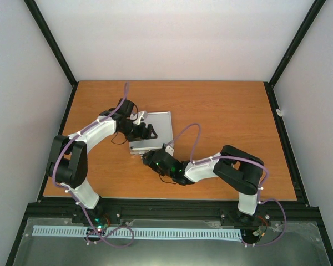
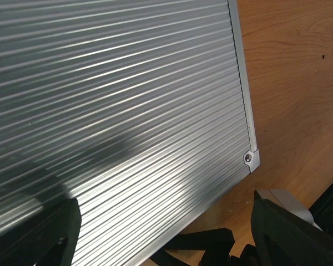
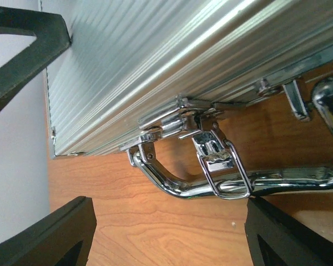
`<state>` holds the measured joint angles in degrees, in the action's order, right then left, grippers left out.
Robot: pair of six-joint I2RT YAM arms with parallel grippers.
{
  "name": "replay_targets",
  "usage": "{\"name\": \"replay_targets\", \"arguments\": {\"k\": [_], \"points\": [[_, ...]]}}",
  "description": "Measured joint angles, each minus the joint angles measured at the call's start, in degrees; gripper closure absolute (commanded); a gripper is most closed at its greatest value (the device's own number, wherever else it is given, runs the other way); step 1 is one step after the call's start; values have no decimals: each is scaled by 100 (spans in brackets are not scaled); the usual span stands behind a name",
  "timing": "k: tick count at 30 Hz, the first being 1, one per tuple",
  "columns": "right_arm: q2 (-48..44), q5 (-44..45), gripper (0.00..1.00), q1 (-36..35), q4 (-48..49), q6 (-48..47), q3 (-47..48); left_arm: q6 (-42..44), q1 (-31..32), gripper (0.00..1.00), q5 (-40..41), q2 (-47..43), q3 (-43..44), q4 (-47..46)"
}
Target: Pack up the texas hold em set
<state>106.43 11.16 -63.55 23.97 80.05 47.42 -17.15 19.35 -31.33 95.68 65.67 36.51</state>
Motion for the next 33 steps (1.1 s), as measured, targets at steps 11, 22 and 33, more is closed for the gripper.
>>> {"name": "replay_targets", "arguments": {"k": [11,22,33], "points": [[-33,-48,25,74,37,-291,55,0,0,13,0,-2,2,28],[-85,-109,24,267,20,-745,203,-70,-9,13,-17,-7,20,114],[-85,-345,24,584,-146,-1244,332,-212,-42,12,-254,-39,39,365]]}}
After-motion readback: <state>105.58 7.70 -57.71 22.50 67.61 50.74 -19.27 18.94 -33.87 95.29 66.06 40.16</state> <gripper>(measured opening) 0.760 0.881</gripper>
